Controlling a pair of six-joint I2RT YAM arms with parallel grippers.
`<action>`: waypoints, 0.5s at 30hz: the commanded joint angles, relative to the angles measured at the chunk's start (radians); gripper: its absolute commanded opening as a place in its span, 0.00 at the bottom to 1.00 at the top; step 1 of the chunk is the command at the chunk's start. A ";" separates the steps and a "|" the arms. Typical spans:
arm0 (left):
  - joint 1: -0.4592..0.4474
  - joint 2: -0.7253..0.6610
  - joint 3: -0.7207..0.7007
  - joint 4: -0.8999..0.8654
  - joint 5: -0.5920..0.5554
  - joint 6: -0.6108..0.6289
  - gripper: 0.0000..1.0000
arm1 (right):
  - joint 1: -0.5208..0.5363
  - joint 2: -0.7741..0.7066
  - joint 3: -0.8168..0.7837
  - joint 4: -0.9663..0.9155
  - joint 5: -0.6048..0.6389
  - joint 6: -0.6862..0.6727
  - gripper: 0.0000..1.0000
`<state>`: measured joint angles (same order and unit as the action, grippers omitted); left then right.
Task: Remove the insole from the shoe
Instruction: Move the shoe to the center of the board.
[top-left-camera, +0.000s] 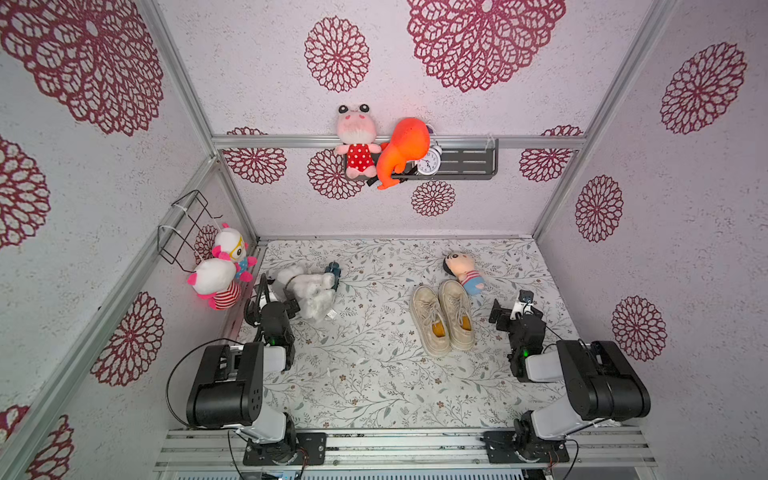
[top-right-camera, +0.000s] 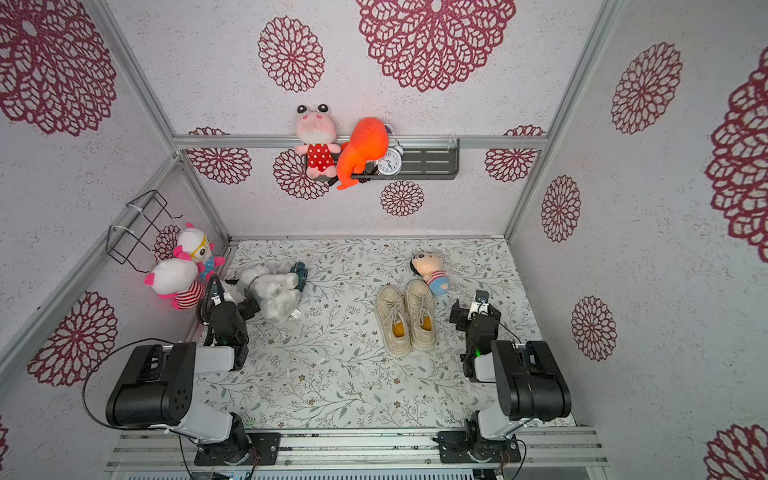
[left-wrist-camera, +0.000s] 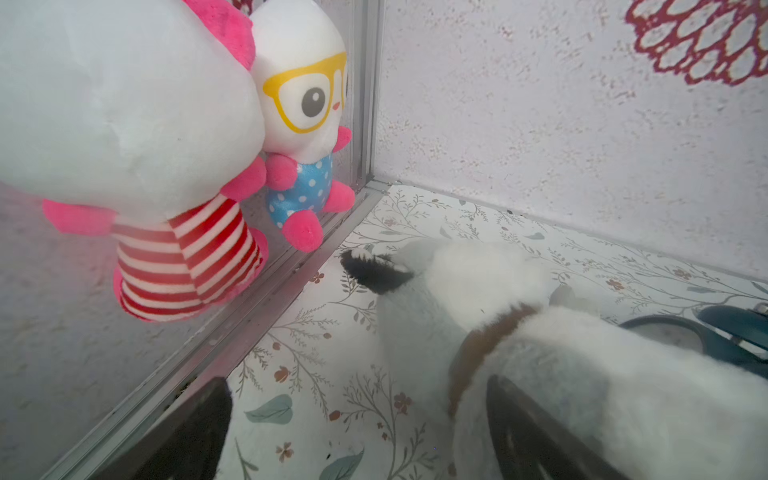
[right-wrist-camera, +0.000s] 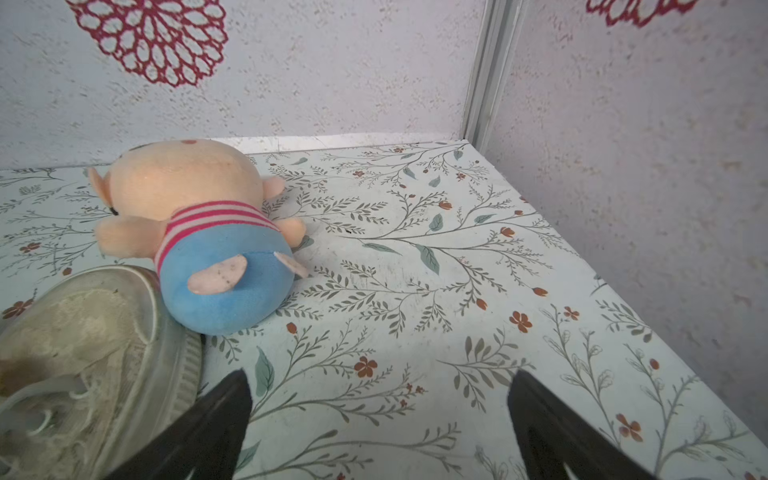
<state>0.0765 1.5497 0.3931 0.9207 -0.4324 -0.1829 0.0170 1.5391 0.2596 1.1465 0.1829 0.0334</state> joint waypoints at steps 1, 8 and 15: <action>-0.003 0.007 0.011 0.000 -0.005 0.020 0.98 | 0.005 -0.006 0.007 0.024 0.009 -0.017 0.99; -0.002 0.007 0.012 -0.002 -0.005 0.020 0.98 | 0.004 -0.007 0.007 0.025 0.008 -0.016 0.99; 0.001 0.006 0.014 -0.008 0.001 0.017 0.98 | 0.003 -0.007 0.007 0.025 0.003 -0.012 0.99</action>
<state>0.0765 1.5497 0.3931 0.9203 -0.4320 -0.1829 0.0170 1.5391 0.2596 1.1465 0.1825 0.0338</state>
